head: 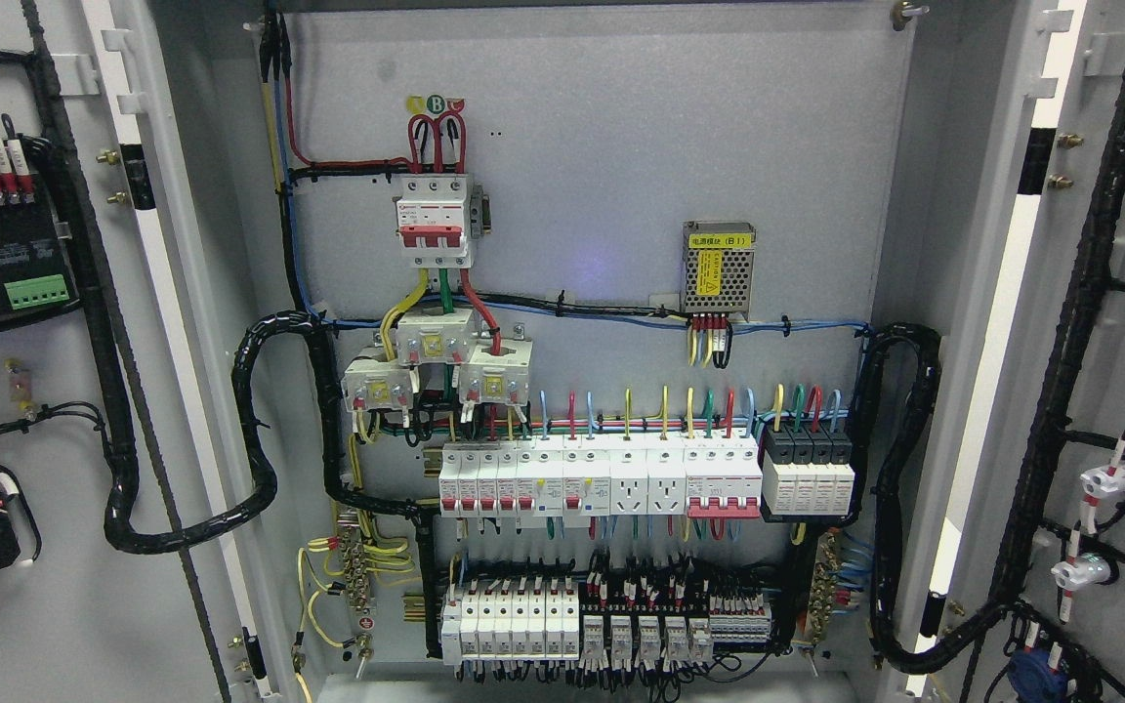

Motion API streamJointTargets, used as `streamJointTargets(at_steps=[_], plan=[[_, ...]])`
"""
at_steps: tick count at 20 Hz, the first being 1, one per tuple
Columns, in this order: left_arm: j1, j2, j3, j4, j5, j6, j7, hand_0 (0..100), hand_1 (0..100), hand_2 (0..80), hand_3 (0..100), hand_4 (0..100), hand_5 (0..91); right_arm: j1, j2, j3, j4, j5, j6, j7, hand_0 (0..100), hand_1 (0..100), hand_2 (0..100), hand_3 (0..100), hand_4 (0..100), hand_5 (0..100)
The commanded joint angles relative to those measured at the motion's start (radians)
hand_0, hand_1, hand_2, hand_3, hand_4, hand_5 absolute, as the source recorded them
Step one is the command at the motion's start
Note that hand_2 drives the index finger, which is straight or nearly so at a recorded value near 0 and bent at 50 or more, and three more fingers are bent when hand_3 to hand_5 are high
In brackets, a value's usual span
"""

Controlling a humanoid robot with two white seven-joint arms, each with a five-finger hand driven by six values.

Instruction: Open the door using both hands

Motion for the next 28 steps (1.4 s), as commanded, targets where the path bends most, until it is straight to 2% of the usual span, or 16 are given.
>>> streamJointTargets(at_steps=[1,12,16,19,24,26,28], plan=[[0.04,-0.078,-0.089,0.12,-0.041,0.034,-0.002,0,0,0.0,0,3,0.0,0.046,0.164,0.086,0.232,0.038,-0.006,0.0,0,0,0,0,0,0],[0.034,-0.126,-0.136,0.483,-0.059,0.05,-0.008,0,0,0.0,0,3,0.0,0.058,0.18,0.086,0.608,0.032,-0.029,0.004,0,0,0,0,0,0],[-0.018,-0.169,-0.139,0.695,-0.063,0.049,-0.008,0,0,0.0,0,3,0.0,0.077,0.183,0.09,0.731,0.03,-0.029,0.006,0,0,0,0,0,0],[-0.067,-0.199,-0.13,0.845,-0.102,0.044,-0.01,0,0,0.0,0,3,0.0,0.073,0.201,0.083,0.872,0.03,-0.029,0.006,0,0,0,0,0,0],[-0.182,-0.248,-0.126,1.078,-0.107,0.041,-0.01,0,0,0.0,0,3,0.0,0.046,0.221,0.078,1.042,0.033,-0.019,0.001,0,0,0,0,0,0],[-0.217,-0.264,-0.124,1.163,-0.107,0.041,-0.01,0,0,0.0,0,3,0.0,0.008,0.239,0.037,1.152,0.035,-0.015,-0.002,0,0,0,0,0,0],[-0.25,-0.282,-0.123,1.241,-0.112,0.038,-0.01,0,0,0.0,0,3,0.0,-0.044,0.275,-0.005,1.293,0.04,-0.009,-0.002,0,0,0,0,0,0]])
